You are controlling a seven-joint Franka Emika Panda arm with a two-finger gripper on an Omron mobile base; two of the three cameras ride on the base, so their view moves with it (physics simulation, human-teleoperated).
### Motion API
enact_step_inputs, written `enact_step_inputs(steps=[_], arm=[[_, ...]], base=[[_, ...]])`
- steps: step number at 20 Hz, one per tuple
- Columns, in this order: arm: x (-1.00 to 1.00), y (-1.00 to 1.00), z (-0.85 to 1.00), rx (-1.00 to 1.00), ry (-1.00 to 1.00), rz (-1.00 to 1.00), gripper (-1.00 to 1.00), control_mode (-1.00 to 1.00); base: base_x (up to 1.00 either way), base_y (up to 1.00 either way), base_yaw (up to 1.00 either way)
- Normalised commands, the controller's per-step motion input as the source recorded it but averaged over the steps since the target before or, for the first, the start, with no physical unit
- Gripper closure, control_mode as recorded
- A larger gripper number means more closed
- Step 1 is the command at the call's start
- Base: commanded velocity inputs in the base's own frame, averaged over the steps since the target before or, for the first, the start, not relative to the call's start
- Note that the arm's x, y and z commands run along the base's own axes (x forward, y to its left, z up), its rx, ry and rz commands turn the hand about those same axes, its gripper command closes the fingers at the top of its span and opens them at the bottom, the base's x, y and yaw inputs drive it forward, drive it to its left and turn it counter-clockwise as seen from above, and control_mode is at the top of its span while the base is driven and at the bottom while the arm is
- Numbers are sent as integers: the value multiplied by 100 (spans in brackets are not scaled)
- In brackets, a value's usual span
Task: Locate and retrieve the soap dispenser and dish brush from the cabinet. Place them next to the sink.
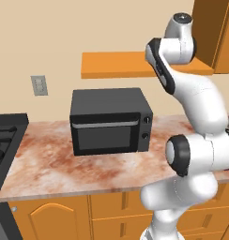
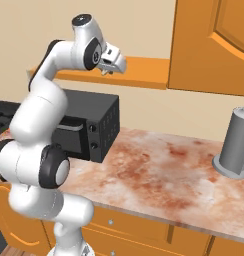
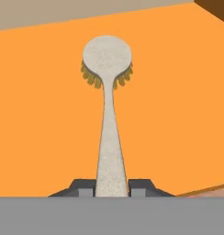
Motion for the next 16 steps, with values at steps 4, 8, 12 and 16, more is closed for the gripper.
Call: enact_step_inputs(steps=[4, 8, 12, 16], arm=[[-100, 0, 35, 7, -12, 0, 100, -100], [-92, 5, 43, 6, -14, 0, 100, -100], [-89, 3, 15, 0, -6, 2, 100, -100], [-100, 7, 2, -2, 0, 6, 100, -100]], base=[[0, 0, 0], [0, 0, 0], [0, 0, 0], [0, 0, 0]])
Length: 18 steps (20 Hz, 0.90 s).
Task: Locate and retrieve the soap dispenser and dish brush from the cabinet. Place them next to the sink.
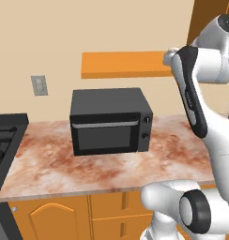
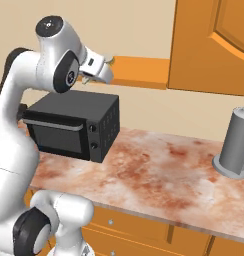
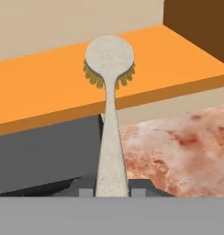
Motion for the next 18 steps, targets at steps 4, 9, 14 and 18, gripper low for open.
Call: enact_step_inputs(steps=[4, 9, 14, 18], arm=[[-100, 30, -12, -3, 4, 11, 100, -100], [-100, 26, -21, -3, 2, 11, 100, -100], [-100, 23, -19, -4, 3, 12, 100, -100], [-100, 4, -31, -7, 3, 17, 100, -100]], base=[[0, 0, 0], [0, 0, 0], [0, 0, 0], [0, 0, 0]])
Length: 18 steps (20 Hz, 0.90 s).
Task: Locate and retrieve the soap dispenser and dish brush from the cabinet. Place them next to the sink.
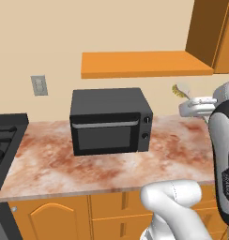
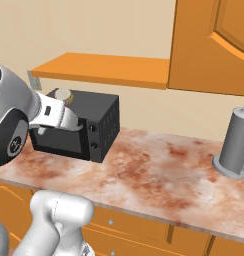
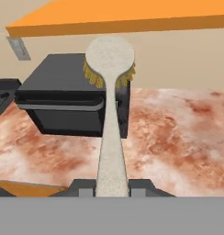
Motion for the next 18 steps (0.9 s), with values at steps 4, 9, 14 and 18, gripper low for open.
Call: enact_step_inputs(steps=[4, 9, 14, 18], arm=[[-75, 4, -52, -14, 1, 16, 100, -100], [-53, 8, -44, -16, 2, 14, 100, -100], [-13, 9, -7, -3, 2, 6, 100, -100], [-2, 0, 0, 0, 0, 0, 100, -100]], base=[[0, 0, 0], [0, 0, 0], [0, 0, 0], [0, 0, 0]])
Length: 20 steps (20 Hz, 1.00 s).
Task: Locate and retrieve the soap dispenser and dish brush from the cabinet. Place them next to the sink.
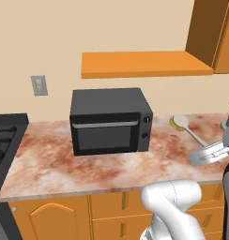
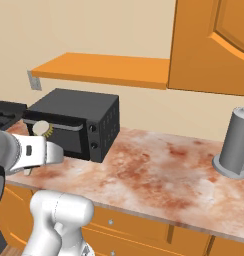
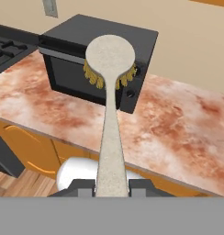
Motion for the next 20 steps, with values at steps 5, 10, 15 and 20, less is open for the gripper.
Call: enact_step_inputs(steps=[5, 10, 15, 20], arm=[[0, 0, 0, 0, 0, 0, 100, -100], [0, 0, 0, 0, 0, 0, 100, 100], [0, 0, 0, 0, 0, 0, 100, 100], [0, 0, 0, 0, 0, 0, 100, 100]], base=[[0, 0, 0], [0, 1, 0], [-19, 32, 19], [-45, 48, 33]])
